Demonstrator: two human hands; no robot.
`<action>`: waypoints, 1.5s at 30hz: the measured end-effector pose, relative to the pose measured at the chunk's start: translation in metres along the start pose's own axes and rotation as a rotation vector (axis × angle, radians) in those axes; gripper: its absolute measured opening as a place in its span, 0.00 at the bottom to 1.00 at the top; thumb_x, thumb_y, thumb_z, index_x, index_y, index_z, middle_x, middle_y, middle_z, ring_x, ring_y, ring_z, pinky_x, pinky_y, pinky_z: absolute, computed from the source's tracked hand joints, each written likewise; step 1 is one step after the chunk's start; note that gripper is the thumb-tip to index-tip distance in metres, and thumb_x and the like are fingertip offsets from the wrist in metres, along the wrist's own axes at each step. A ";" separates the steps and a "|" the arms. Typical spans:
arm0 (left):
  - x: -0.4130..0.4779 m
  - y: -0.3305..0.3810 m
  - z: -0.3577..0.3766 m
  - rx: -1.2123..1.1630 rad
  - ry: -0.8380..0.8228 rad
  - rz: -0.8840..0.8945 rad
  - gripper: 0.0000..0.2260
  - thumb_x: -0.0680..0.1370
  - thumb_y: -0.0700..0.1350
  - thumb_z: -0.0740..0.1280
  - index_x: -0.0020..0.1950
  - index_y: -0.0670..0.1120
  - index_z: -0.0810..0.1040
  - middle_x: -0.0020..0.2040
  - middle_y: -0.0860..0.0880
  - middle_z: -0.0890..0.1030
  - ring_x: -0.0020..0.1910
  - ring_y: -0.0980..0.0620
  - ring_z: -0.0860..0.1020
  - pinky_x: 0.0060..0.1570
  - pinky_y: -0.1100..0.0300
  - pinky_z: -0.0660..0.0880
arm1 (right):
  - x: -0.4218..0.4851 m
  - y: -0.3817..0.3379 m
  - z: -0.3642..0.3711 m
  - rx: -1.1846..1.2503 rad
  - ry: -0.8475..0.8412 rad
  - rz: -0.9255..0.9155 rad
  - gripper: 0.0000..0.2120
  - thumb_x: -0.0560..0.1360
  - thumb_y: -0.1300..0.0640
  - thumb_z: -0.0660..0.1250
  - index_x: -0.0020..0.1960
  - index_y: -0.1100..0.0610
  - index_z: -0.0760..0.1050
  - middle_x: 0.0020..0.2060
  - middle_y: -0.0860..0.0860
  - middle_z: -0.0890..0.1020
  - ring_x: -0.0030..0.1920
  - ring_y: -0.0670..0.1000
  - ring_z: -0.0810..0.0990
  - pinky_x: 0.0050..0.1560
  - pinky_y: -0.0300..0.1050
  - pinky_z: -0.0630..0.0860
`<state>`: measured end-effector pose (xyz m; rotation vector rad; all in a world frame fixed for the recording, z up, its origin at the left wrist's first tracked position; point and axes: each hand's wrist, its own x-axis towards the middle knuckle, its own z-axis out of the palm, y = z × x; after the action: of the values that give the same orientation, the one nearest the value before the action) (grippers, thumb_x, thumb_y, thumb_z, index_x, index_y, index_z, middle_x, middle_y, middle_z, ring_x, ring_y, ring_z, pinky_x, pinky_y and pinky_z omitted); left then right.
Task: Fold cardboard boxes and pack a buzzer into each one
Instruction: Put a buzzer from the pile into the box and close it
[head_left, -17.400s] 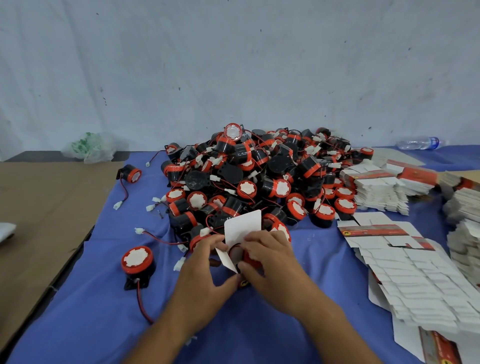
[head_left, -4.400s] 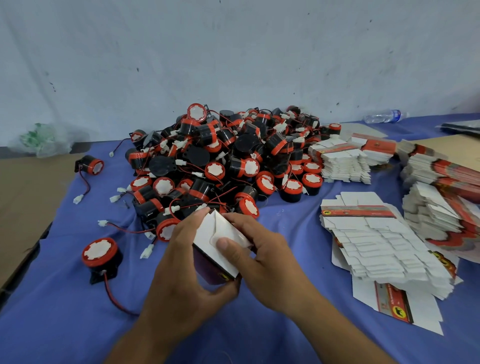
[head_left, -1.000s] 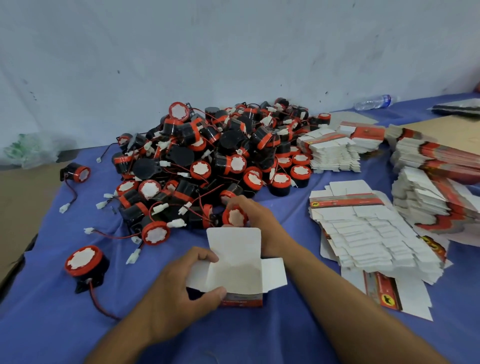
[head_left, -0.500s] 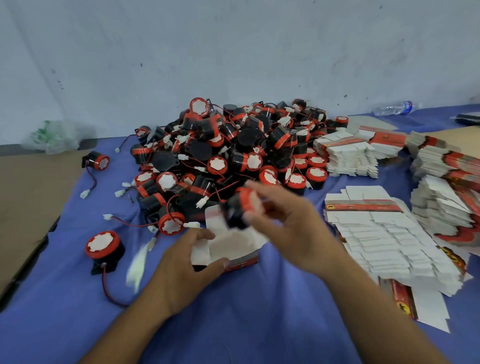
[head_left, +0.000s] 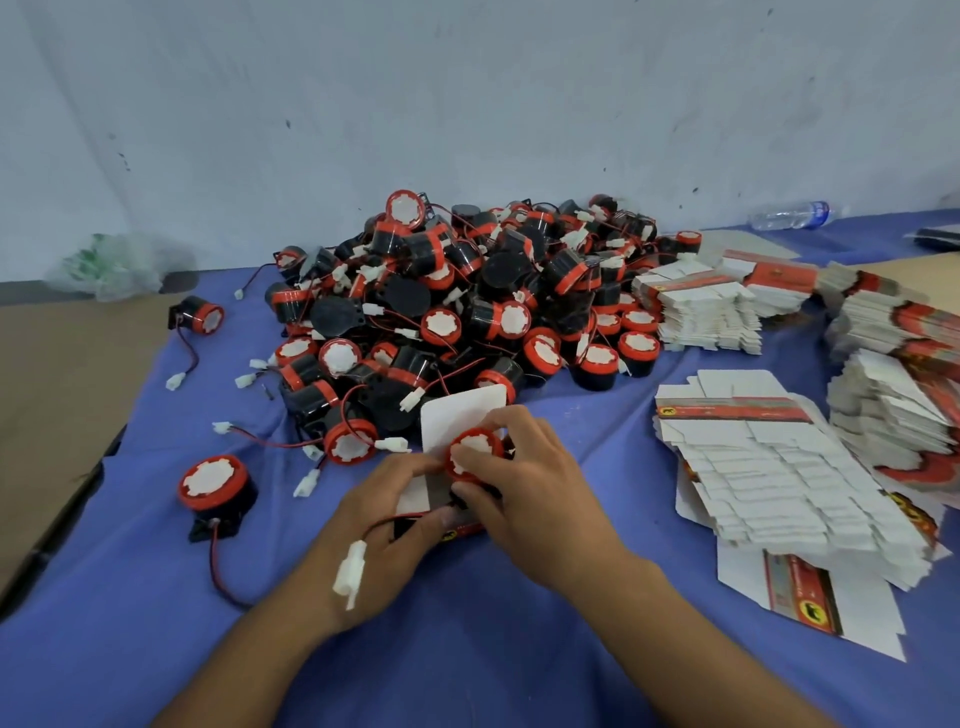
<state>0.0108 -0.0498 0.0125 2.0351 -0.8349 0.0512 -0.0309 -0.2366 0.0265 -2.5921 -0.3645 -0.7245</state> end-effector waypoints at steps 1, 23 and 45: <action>0.000 -0.001 -0.001 0.005 -0.010 0.028 0.17 0.78 0.56 0.65 0.67 0.59 0.72 0.61 0.62 0.76 0.62 0.61 0.75 0.58 0.71 0.70 | 0.000 -0.001 0.002 -0.003 0.012 0.013 0.09 0.78 0.52 0.69 0.56 0.53 0.81 0.60 0.56 0.74 0.54 0.58 0.75 0.49 0.54 0.78; 0.015 0.015 0.002 0.415 -0.006 0.129 0.11 0.69 0.34 0.63 0.49 0.36 0.80 0.45 0.39 0.82 0.48 0.49 0.72 0.46 0.60 0.74 | 0.011 -0.035 -0.030 0.371 -0.171 -0.184 0.11 0.79 0.66 0.66 0.60 0.61 0.79 0.54 0.55 0.79 0.52 0.54 0.78 0.53 0.47 0.76; 0.012 0.014 0.012 0.394 0.208 0.014 0.11 0.77 0.48 0.64 0.51 0.43 0.82 0.48 0.48 0.78 0.44 0.54 0.73 0.45 0.65 0.67 | 0.008 0.005 -0.035 -0.044 -0.318 -0.053 0.03 0.79 0.60 0.64 0.50 0.54 0.76 0.39 0.49 0.76 0.41 0.55 0.72 0.40 0.56 0.74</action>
<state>0.0083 -0.0704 0.0200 2.3386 -0.7504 0.4591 -0.0374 -0.2561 0.0569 -2.7509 -0.5196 -0.3368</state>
